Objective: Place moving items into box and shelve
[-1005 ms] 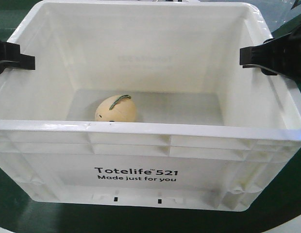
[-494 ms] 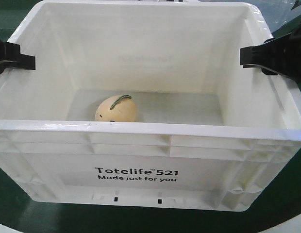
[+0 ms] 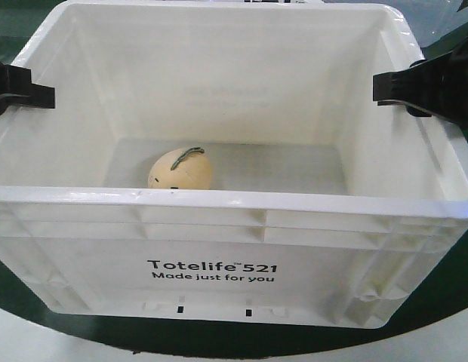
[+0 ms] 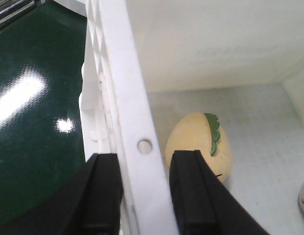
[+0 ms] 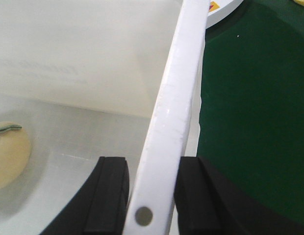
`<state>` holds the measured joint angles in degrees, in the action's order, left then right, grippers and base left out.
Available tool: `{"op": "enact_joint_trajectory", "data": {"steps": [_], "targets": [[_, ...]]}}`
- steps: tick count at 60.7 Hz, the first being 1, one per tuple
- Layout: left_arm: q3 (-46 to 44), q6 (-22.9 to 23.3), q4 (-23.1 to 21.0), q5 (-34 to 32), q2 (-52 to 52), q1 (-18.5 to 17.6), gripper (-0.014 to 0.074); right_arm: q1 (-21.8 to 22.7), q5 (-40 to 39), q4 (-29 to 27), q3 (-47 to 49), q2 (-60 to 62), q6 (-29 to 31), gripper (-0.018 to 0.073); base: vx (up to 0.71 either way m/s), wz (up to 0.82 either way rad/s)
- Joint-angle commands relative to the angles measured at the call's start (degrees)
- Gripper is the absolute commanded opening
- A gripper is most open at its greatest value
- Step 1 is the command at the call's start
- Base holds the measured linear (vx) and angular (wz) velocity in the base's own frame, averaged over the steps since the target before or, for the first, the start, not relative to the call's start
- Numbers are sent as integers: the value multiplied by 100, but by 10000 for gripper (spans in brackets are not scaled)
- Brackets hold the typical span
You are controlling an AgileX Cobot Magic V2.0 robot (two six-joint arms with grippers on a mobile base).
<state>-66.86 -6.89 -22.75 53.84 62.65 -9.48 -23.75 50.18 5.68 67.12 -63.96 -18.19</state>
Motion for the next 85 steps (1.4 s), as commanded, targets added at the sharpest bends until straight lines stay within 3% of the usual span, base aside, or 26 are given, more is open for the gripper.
{"op": "enact_joint_trajectory", "data": {"steps": [1,48,85], "targets": [[-311,-126,-909,-500,-245,-92,-8,-8,-738,135,246,126,-66,-6,-13,5],[-311,-126,-909,-500,-245,-92,-8,-8,-745,129,246,126,-66,-6,-15,17],[-311,-126,-909,-500,-245,-92,-8,-8,-741,129,239,126,-66,-6,-15,43]]}}
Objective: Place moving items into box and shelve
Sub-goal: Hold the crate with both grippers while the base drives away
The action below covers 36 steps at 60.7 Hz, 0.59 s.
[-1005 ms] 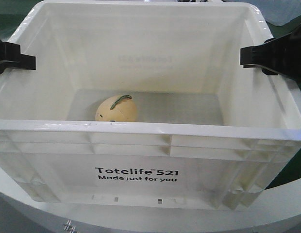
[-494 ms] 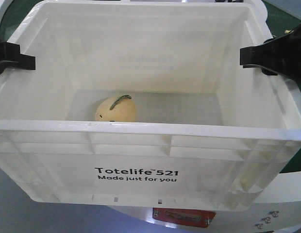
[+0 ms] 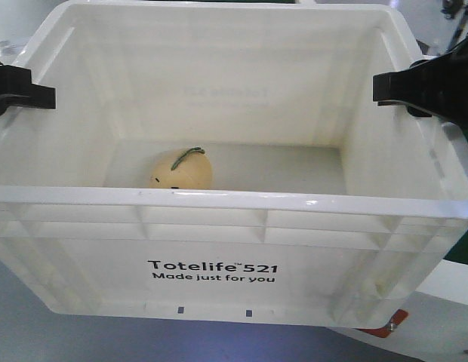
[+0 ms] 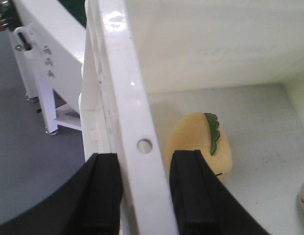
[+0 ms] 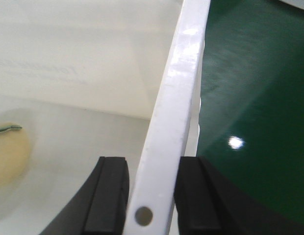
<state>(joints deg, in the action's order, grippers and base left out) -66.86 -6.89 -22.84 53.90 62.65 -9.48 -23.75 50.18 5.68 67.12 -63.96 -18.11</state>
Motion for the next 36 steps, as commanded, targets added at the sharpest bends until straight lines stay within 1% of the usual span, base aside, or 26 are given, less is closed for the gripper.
{"op": "enact_joint_trajectory", "data": {"steps": [1,22,36], "targets": [[-311,-126,-900,-506,-245,-92,-8,-8,-741,129,239,126,-74,-6,-15,60],[-311,-126,-900,-494,-245,-92,-8,-8,-741,129,239,126,-74,-6,-15,65],[-311,-126,-900,-494,-245,-92,-8,-8,-735,129,239,126,-74,-6,-13,76]]}}
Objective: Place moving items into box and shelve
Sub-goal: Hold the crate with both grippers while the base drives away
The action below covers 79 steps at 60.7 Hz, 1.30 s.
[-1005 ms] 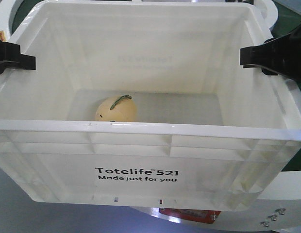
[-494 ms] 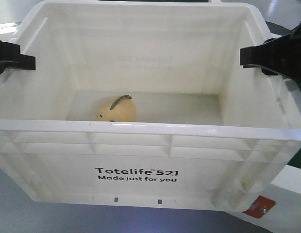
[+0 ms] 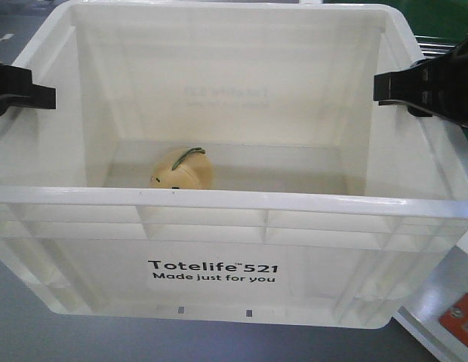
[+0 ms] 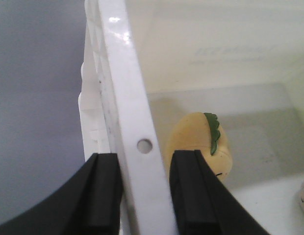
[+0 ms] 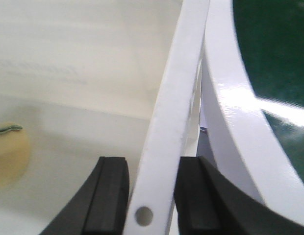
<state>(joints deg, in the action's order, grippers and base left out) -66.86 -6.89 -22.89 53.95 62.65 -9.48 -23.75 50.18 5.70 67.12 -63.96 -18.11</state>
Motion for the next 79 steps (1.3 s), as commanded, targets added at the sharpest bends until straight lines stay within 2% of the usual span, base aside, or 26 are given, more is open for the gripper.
{"op": "enact_joint_trajectory", "data": {"steps": [1,55,79], "targets": [[-311,-126,-895,-500,-245,-92,-8,-8,-727,127,239,126,-74,-6,-11,83],[-311,-126,-895,-488,-245,-92,-8,-8,-721,127,239,126,-74,-6,-11,90],[-311,-126,-895,-488,-245,-92,-8,-8,-721,127,239,126,-74,-6,-9,72]]}}
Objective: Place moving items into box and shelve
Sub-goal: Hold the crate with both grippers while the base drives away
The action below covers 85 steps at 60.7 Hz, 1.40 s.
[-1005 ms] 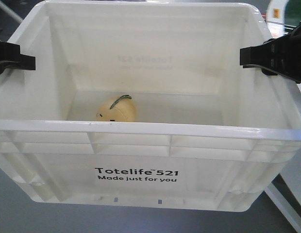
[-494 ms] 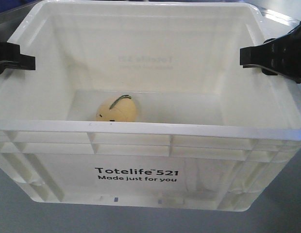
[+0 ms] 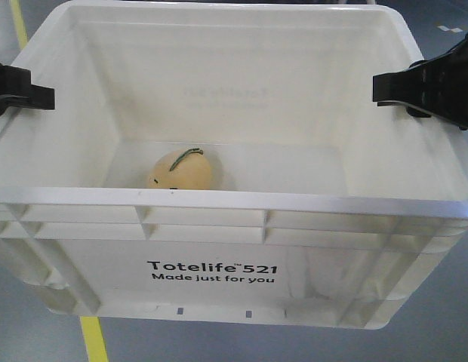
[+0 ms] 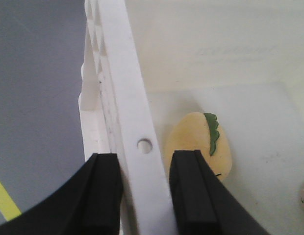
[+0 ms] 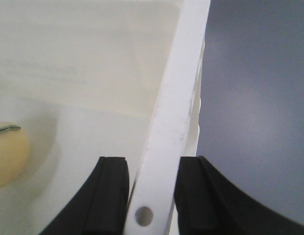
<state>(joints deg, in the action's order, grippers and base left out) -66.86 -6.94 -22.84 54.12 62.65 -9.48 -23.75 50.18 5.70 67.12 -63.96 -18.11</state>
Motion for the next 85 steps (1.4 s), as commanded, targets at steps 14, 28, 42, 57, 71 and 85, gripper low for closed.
{"op": "enact_joint_trajectory", "data": {"steps": [14,28,42,57,71,85], "targets": [[-311,-121,-900,-504,-245,-92,-8,-8,-721,127,239,126,-74,-6,-5,50],[-311,-121,-900,-504,-245,-92,-8,-8,-721,127,239,126,-74,-6,1,42],[-311,-121,-900,-444,-245,-92,-8,-8,-720,127,239,126,-74,-6,9,40],[-311,-121,-900,-410,-245,-92,-8,-8,-720,127,239,126,-74,-6,18,38],[-311,-121,-900,-402,-245,-92,-8,-8,-720,127,239,126,-74,-6,26,27],[-311,-121,-900,-402,-245,-92,-8,-8,-720,127,239,126,-74,-6,35,12]]}}
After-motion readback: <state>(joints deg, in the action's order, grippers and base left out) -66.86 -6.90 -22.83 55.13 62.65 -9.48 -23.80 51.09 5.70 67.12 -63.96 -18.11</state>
